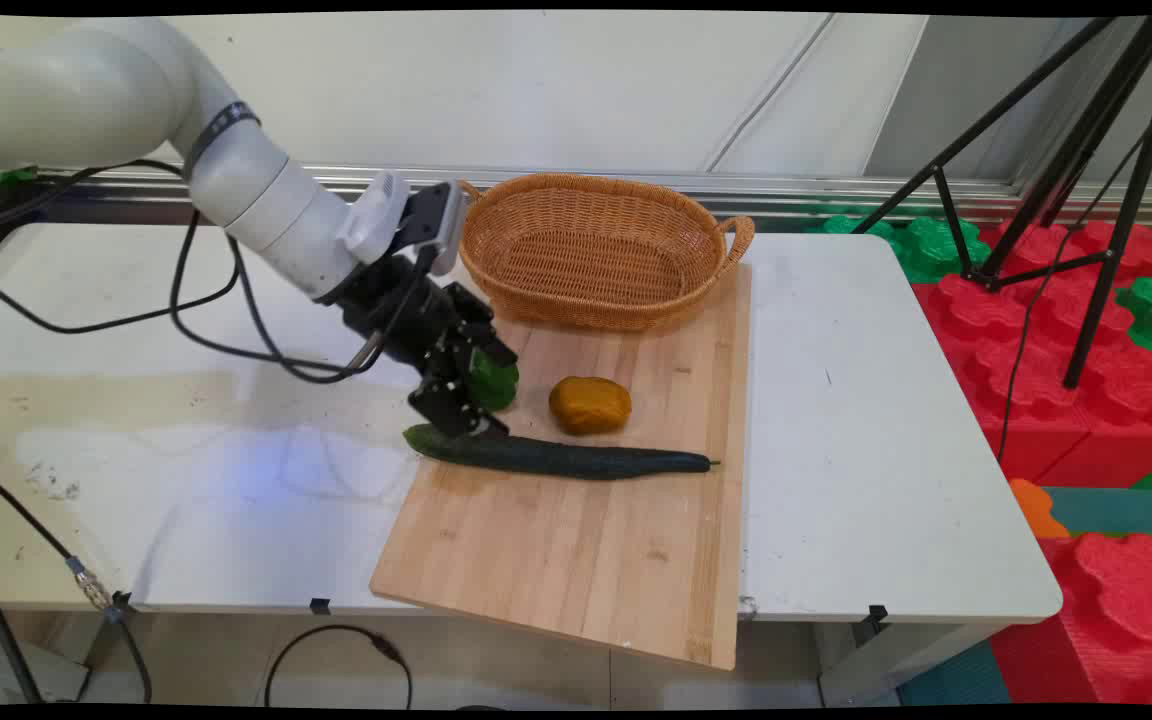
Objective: Pick up the cucumber from the cutting board
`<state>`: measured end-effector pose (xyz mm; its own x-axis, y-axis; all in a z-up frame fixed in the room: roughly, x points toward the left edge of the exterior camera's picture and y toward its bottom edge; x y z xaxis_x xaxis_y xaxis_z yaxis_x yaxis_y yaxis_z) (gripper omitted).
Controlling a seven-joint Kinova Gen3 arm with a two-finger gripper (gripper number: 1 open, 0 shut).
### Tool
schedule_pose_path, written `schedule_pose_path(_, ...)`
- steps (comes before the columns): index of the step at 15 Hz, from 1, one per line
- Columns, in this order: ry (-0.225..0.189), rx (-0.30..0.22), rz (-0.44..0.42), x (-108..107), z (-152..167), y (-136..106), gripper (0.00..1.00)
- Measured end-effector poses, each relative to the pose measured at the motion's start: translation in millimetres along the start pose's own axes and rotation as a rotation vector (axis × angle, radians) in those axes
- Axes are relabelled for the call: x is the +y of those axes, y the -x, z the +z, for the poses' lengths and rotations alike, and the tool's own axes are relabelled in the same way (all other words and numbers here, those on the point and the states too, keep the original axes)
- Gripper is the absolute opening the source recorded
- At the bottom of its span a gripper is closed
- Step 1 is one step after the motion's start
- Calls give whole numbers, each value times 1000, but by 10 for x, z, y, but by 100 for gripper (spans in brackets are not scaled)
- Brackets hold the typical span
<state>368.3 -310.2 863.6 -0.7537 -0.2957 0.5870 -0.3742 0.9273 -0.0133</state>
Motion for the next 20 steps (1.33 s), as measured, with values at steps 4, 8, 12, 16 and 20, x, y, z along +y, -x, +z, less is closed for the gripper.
schedule_pose_path(4,14,-45,12,150,141,113,100)
schedule_pose_path(8,0,-73,19,228,346,139,100)
schedule_pose_path(12,-25,-98,25,287,575,137,100)
schedule_pose_path(16,-46,-110,30,311,730,131,100)
schedule_pose_path(20,-60,-109,38,312,810,120,100)
